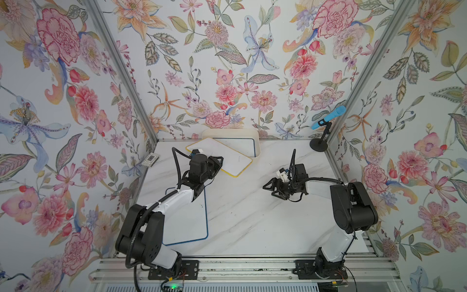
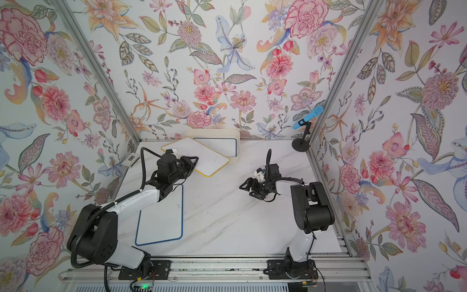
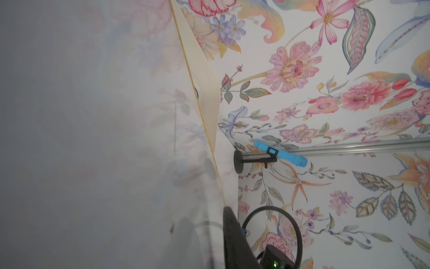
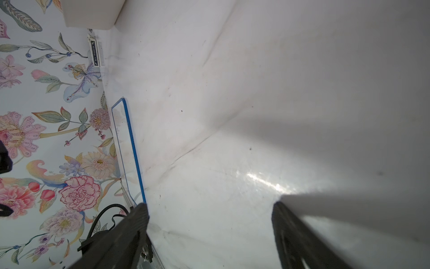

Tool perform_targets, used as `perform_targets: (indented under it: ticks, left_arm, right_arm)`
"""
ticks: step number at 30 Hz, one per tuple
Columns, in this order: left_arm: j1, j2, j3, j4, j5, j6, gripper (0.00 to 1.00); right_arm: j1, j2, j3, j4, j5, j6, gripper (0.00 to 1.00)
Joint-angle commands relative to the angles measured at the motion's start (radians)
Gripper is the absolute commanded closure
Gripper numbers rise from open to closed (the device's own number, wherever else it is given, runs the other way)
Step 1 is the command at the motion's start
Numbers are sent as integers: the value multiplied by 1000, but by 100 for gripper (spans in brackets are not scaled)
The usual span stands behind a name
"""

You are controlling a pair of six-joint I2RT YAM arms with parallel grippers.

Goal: Put the whiteboard into the storage box
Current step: Place the whiteboard in the storage box.

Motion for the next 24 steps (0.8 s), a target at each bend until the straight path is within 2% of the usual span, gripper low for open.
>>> perform_targets:
  ticks: [1,4,9,13,16,19,24]
  left_arm:
    - [3,135,128,141,-173,-124,100]
    - [-13,296,275,123,-202,-194,100]
    - [-40,507,552,1,-249,-220,95]
    - [-47,637,744,-127,-251,-234,85]
    - [-59,688,790,-139,-259,-258,77]
    - [-64,721,837,-191,-278,-253,73]
    - [-51,752,860,-233,-299,-257,57]
  right_arm:
    - [-2,46,-56,-61,101,14,14]
    - [1,45,-67,-42,88,16,14]
    - [4,48,-77,-18,66,17,14]
    - [2,44,-82,-12,58,9,14]
    - [2,45,-87,-2,48,9,14]
    - [2,48,-88,4,37,6,14]
    - [4,40,-93,10,17,0,15]
